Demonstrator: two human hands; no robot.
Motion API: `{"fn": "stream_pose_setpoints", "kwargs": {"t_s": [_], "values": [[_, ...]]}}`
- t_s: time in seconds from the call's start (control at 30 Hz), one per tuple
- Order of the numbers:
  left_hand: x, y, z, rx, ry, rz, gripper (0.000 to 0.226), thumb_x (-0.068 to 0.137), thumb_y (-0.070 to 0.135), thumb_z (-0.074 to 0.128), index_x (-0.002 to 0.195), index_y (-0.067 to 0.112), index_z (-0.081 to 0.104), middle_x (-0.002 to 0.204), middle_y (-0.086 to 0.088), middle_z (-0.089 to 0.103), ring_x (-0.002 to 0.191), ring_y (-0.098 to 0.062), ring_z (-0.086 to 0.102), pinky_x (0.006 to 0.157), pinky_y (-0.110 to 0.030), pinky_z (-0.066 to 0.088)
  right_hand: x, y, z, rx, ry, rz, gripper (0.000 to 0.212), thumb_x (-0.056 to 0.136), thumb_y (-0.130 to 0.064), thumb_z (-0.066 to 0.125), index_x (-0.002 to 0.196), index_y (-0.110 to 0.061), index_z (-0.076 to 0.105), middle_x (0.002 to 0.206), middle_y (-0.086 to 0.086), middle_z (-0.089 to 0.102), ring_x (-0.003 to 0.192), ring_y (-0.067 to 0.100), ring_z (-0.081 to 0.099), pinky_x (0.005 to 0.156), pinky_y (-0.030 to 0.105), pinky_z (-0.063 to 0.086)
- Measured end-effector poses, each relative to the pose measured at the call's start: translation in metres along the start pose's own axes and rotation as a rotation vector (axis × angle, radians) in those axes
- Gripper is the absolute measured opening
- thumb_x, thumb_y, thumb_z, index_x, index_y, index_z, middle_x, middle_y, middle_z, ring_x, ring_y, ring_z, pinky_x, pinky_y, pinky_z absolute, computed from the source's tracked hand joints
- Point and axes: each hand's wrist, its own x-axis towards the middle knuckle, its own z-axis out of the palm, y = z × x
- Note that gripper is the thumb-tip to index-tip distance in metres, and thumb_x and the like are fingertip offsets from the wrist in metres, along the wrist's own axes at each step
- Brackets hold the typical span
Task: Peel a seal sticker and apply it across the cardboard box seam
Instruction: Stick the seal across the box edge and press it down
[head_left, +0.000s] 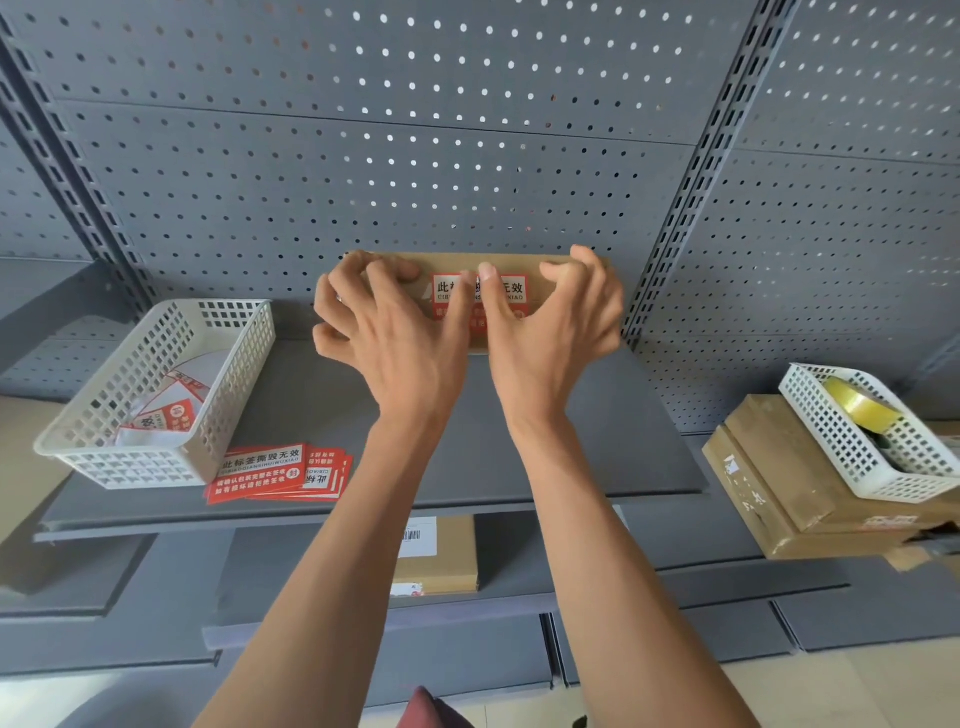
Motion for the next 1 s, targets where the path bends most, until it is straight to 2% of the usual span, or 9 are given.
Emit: {"fn": "stream_pose_setpoints", "kwargs": {"t_s": [0.17,0.33,0.57,0.83,1.0], "values": [[0.005,0.003,0.006,0.023,0.036,-0.023,0.055,0.08,0.075,0.06,0.098,0.023,0.058,0.128,-0.001,0.046,0.132,-0.031,0.036,0.099,-0.05,0.028,0.001,-0.006,0.006,-0.058,0.022,0.013,0.056,0.074,-0.066,0.067,0.101,-0.018,0.058,0.138,-0.004,0.054,0.138,0.028,0.041,0.098,0.045,0.032],[0.006,0.002,0.007,-0.04,0.051,-0.05,0.039,0.082,0.06,0.066,0.096,0.024,0.061,0.124,-0.003,0.047,0.13,-0.031,0.036,0.102,-0.049,0.027,0.007,-0.001,0.003,-0.054,0.037,-0.008,0.042,0.079,-0.056,0.068,0.099,-0.021,0.056,0.129,-0.006,0.058,0.13,0.027,0.044,0.092,0.045,0.036],[0.009,0.006,0.0,-0.183,0.051,-0.148,0.018,0.084,0.048,0.066,0.087,0.031,0.068,0.118,0.003,0.047,0.127,-0.023,0.034,0.105,-0.048,0.025,0.017,0.008,-0.007,0.045,0.038,-0.011,0.02,0.086,-0.04,0.067,0.082,-0.022,0.058,0.118,-0.012,0.061,0.117,0.026,0.047,0.081,0.039,0.038],[0.01,-0.003,-0.005,-0.22,-0.016,-0.115,0.015,0.088,0.038,0.065,0.101,0.034,0.073,0.121,0.007,0.045,0.13,-0.022,0.03,0.103,-0.041,0.019,0.015,0.015,-0.012,0.158,0.011,-0.015,0.016,0.085,-0.036,0.071,0.083,-0.022,0.065,0.123,-0.013,0.064,0.121,0.023,0.049,0.084,0.036,0.038],[0.005,-0.012,-0.011,-0.19,-0.072,-0.016,0.024,0.089,0.038,0.066,0.112,0.037,0.07,0.129,0.007,0.043,0.134,-0.022,0.028,0.106,-0.041,0.018,0.006,0.027,-0.015,0.216,-0.076,-0.085,0.019,0.088,-0.035,0.072,0.097,-0.019,0.065,0.137,-0.009,0.059,0.132,0.026,0.046,0.097,0.033,0.03]]}}
